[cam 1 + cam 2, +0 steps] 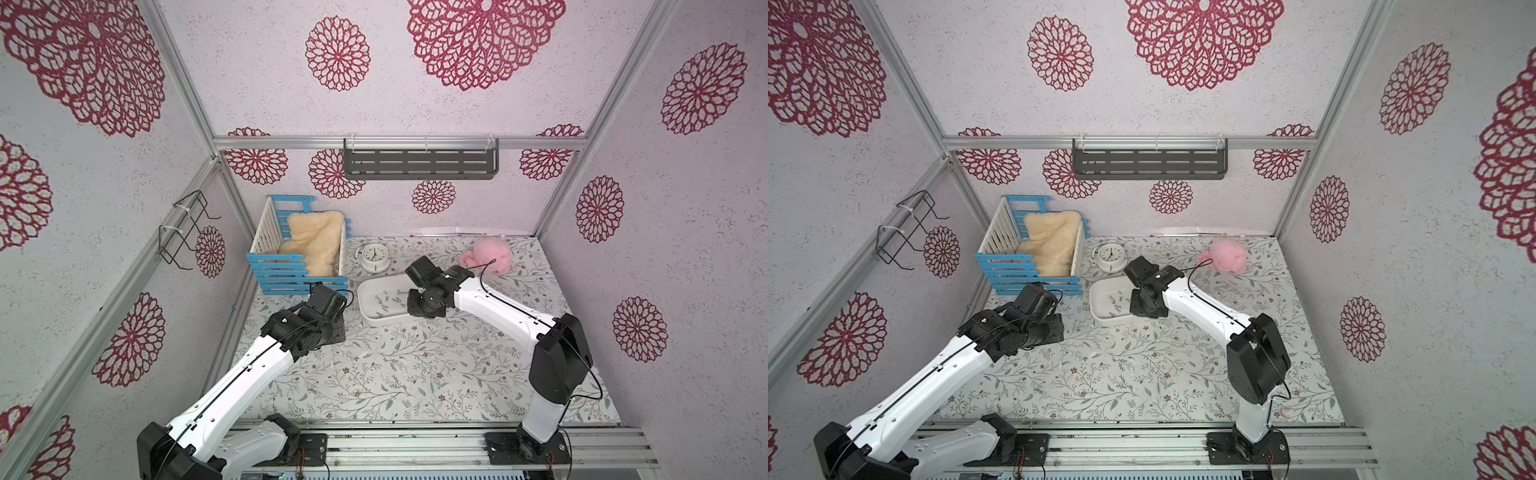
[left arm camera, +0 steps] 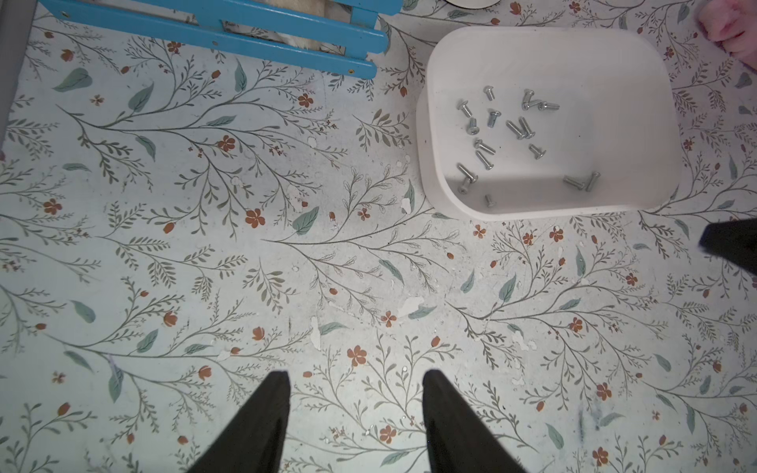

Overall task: Put the screws on the desktop into the storage box
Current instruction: Pick up the screw from the center of the board, then place the screw in the storage box.

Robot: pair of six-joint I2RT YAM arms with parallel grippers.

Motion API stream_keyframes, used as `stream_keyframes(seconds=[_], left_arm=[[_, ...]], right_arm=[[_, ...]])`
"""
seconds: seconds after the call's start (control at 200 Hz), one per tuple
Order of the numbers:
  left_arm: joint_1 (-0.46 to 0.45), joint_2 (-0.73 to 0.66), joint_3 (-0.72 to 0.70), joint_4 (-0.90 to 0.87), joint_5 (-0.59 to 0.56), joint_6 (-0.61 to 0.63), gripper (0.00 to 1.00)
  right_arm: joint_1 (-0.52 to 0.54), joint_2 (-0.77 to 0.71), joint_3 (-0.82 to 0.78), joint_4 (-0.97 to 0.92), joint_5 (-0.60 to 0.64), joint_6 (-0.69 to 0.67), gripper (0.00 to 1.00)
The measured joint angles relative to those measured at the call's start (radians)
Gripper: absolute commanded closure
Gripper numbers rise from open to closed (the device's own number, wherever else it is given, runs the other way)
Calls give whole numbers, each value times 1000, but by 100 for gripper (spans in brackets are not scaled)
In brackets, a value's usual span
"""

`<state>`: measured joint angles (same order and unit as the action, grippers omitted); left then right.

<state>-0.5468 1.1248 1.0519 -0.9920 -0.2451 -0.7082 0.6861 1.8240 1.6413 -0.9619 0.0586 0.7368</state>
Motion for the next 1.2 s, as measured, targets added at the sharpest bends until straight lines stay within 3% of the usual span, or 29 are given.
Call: stream_keyframes(seconds=[0.59,0.971,1.201], left_arm=[[0,-73,-8,-2,4,-4,42],[0,-94,-21,-16,4,-12,42],[0,-84,-21,-16,5,-16,42]], right_arm=[[-21,583,717,-179,-1,-57,86],[-82,685,752,-181,-31,-56,84],[-92,732,758,-167,-57,-54,71]])
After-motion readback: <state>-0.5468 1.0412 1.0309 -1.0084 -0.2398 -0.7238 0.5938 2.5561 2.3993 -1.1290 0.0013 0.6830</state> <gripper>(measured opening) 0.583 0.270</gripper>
